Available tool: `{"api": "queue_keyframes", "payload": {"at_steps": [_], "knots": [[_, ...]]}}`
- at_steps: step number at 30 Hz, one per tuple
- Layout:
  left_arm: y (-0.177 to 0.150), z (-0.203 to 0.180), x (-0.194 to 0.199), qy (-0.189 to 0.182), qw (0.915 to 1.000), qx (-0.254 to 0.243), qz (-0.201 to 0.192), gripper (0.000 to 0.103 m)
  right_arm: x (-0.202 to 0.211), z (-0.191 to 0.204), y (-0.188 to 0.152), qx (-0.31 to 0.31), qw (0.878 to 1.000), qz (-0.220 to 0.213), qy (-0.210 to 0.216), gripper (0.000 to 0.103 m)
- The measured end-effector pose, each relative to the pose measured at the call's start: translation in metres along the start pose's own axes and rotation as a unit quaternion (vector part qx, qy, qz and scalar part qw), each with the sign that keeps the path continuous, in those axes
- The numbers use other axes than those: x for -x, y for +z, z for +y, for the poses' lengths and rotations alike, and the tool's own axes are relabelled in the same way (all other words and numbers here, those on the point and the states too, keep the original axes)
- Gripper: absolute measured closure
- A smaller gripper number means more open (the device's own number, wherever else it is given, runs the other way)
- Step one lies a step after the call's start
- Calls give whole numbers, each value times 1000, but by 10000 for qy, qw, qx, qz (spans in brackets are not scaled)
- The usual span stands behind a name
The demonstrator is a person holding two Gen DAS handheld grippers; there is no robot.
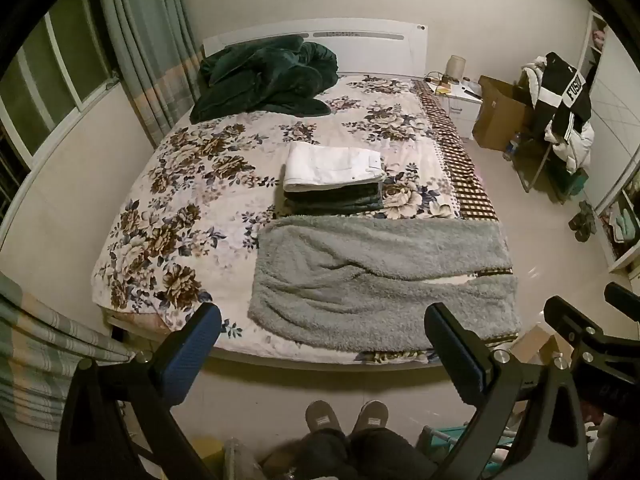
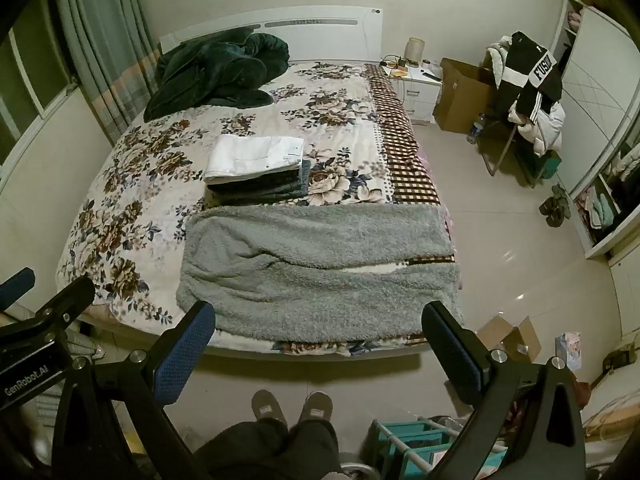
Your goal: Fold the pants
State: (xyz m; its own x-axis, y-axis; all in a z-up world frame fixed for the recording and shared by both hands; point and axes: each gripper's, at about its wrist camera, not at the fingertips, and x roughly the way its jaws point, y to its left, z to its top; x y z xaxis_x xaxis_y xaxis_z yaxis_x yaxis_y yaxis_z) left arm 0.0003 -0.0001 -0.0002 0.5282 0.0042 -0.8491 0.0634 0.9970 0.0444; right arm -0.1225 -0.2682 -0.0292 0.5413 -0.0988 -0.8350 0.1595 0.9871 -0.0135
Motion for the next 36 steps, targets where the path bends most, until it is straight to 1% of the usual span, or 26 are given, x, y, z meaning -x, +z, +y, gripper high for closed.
{"api": "queue_keyframes", "payload": {"at_steps": [4, 13, 14, 36], "knots": [[0, 0, 0, -4, 10000, 17, -50, 0, 0, 0, 0, -12, 10000, -11, 22, 0], [0, 0, 0, -38, 10000, 23, -45, 0, -2, 4, -1, 10, 10000, -4, -4, 0], [0, 0, 0, -25, 10000, 13, -45, 0, 0, 0, 0, -12, 10000, -6, 46, 0], [0, 0, 0, -38, 10000, 25, -26, 0, 3, -2, 5, 1, 10000, 3, 29, 0]]}}
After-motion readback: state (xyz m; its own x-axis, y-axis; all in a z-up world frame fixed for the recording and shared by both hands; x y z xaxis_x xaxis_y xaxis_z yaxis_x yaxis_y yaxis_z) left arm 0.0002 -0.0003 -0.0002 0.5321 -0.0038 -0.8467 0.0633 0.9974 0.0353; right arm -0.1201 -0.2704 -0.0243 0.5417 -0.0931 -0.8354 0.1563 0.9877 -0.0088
